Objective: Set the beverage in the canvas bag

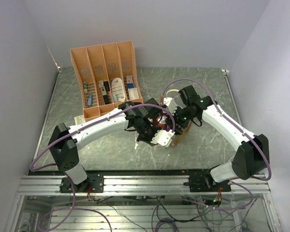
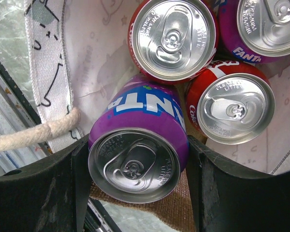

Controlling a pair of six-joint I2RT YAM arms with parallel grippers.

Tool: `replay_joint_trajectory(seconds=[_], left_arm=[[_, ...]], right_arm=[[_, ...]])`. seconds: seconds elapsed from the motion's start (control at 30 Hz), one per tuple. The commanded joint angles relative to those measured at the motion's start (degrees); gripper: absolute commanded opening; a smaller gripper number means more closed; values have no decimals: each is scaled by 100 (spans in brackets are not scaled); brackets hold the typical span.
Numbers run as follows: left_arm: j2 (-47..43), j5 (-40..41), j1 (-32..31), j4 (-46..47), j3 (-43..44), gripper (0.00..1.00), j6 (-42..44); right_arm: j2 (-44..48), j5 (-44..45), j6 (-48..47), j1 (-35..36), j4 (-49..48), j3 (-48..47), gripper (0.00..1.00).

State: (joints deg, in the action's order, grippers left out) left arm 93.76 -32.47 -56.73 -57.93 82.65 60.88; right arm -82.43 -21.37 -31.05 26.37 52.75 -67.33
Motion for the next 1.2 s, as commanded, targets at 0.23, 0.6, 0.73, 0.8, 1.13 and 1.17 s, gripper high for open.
replay_joint_trajectory(seconds=[0.23, 0.6, 0.73, 0.8, 1.13, 1.17], left_arm=[[38, -304, -54, -219, 99, 7, 76], [194, -348, -49, -366, 254, 7, 128], [238, -326, -49, -367, 284, 7, 115], [255, -315, -55, -362, 295, 7, 96], [309, -286, -50, -375, 337, 7, 45], [330, -286, -49, -382, 339, 7, 41]], right_arm=[[-116, -172, 257, 84, -546, 258, 13], [-351, 61, 253, 158, -937, 656, 34], [-379, 104, 215, 158, -1034, 733, 44], [-380, 123, 213, 158, -1062, 756, 50], [-334, 53, 186, 158, -877, 599, 68], [-330, 45, 187, 158, -853, 592, 69]])
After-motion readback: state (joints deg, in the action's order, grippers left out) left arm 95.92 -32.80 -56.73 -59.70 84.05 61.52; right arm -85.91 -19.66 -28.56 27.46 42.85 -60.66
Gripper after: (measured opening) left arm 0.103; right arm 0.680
